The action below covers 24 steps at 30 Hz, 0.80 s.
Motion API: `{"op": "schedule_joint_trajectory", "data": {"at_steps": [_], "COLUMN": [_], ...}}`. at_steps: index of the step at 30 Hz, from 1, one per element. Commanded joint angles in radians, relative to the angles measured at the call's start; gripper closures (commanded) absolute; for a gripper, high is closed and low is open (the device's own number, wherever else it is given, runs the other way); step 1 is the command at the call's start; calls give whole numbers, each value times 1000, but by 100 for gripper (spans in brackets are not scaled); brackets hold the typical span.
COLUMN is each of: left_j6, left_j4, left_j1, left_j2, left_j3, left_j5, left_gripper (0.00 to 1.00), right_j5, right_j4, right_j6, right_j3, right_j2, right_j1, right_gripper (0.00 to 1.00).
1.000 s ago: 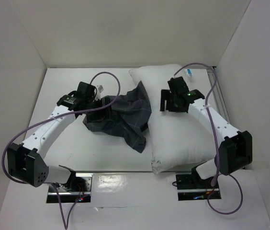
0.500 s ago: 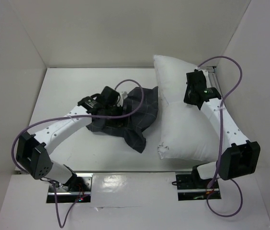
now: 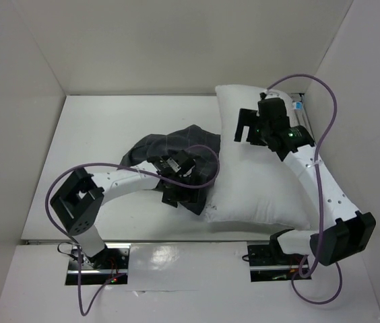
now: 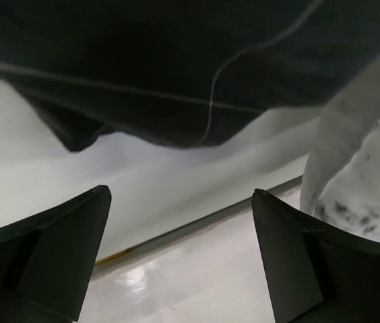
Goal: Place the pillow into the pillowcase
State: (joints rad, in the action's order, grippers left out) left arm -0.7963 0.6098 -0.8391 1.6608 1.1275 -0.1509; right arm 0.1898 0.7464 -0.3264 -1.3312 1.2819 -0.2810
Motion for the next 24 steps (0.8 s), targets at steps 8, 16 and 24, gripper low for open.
{"op": "schedule_joint_trajectory", "data": {"at_steps": [8,16,24], "left_j6": [-32,92,157], "left_j4": [-142,-56,4], "left_j1": [159,314,495], "left_j2": [51,-51,-214], "left_j3": [5,195,543], "left_j5": [10,-39,-197], "left_gripper": [56,100,100], "right_j5": [-41,91,408], "right_j4": [65,98,238], "right_j6": [-190,-352,-411], "right_j3": [165,299,198], "right_j2": [-52,0,16], "right_j1": [-145,-112,-83], "right_gripper": [0,16,100]}}
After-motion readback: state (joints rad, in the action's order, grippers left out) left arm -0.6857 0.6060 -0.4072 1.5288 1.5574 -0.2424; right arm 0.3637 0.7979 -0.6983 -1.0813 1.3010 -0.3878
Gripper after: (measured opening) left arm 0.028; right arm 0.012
